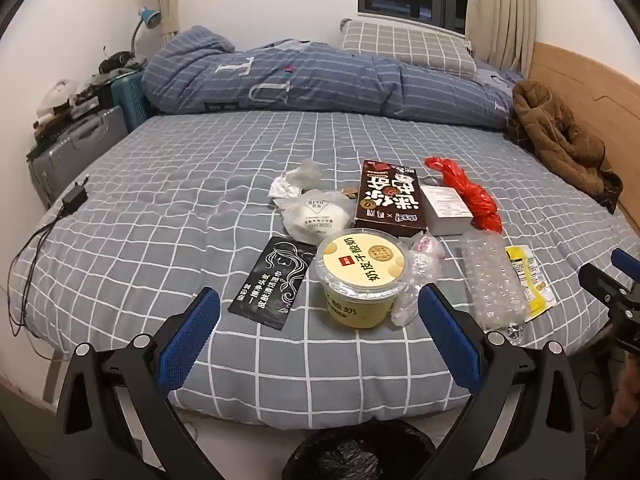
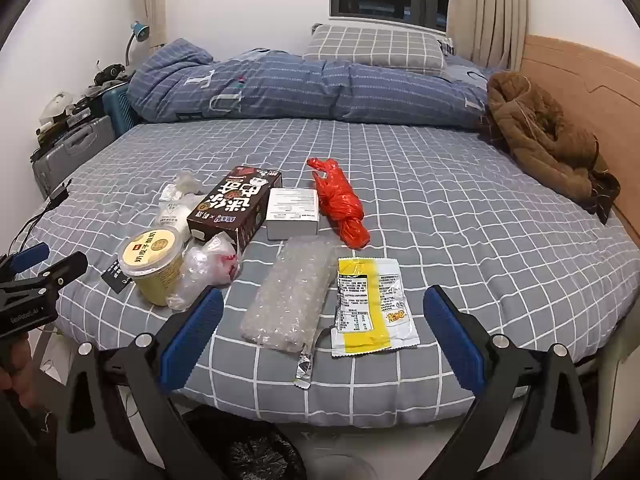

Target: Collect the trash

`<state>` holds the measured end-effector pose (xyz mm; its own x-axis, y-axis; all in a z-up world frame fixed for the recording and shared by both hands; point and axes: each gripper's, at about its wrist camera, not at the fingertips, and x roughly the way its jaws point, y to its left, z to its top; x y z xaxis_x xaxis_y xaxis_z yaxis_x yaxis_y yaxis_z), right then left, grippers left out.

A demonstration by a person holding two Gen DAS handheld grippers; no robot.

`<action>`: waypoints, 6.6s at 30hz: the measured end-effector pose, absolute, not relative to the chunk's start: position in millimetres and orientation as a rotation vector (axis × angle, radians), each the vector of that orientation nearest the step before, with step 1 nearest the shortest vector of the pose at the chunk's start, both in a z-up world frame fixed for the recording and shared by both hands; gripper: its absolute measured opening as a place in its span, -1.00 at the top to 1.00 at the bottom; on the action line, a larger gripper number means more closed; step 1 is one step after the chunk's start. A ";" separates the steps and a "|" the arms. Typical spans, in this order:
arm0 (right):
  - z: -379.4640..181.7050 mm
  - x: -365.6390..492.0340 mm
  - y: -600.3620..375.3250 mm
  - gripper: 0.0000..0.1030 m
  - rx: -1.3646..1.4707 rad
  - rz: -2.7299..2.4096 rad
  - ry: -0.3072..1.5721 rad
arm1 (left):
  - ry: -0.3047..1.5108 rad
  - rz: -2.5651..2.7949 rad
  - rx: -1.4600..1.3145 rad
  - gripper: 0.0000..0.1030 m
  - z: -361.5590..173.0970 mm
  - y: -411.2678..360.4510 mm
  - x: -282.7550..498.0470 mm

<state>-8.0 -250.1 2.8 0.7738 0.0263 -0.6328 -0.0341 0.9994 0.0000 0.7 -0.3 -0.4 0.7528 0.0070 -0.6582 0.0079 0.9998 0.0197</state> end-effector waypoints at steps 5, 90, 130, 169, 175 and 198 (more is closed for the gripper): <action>1.8 -7.3 -248.8 -0.86 -0.015 0.036 0.687 | 0.719 0.008 0.013 -0.89 0.1 0.0 3.1; 9.0 -7.0 -245.6 -0.86 -0.002 0.037 0.656 | 0.733 0.004 0.003 -0.89 -2.0 -0.3 -0.6; -92.1 113.0 -223.1 0.22 -0.015 0.086 0.959 | 0.897 -0.059 0.012 -0.72 -77.9 -36.2 103.5; -22.1 43.2 -222.6 0.59 0.058 0.155 0.783 | 0.800 -0.076 -0.035 -0.59 -19.0 -26.0 43.7; -12.4 18.2 -220.7 0.59 0.062 0.160 0.761 | 0.805 -0.079 -0.037 -0.59 -18.6 -27.0 19.4; -19.9 -44.3 -208.0 0.59 0.064 0.188 0.776 | 0.852 -0.090 -0.042 -0.59 -43.3 -21.7 -46.9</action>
